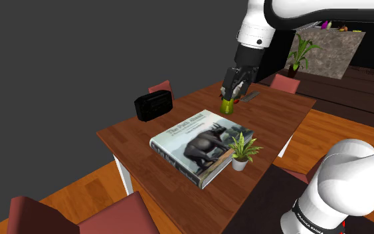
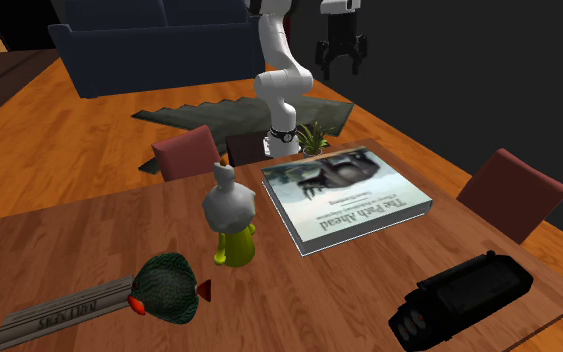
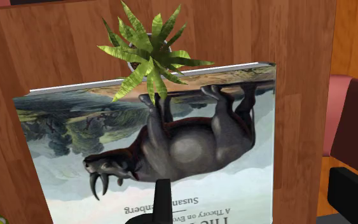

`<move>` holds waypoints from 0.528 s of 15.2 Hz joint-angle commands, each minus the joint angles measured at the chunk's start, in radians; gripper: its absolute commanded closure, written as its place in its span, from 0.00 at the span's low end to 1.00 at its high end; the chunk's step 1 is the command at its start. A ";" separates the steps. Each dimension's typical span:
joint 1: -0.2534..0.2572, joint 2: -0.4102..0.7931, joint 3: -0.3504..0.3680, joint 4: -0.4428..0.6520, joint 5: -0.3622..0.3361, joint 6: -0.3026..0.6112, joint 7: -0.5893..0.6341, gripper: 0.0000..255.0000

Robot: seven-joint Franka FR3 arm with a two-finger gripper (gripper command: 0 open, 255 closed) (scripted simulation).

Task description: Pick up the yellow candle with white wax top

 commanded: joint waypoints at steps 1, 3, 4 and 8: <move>0.000 0.000 0.000 0.000 0.000 0.000 0.000 0.00; -0.015 0.042 -0.036 0.020 -0.019 0.019 -0.039 0.00; -0.022 0.064 -0.053 0.032 -0.027 0.027 -0.059 0.00; -0.047 0.160 -0.121 0.091 -0.053 0.060 -0.135 0.00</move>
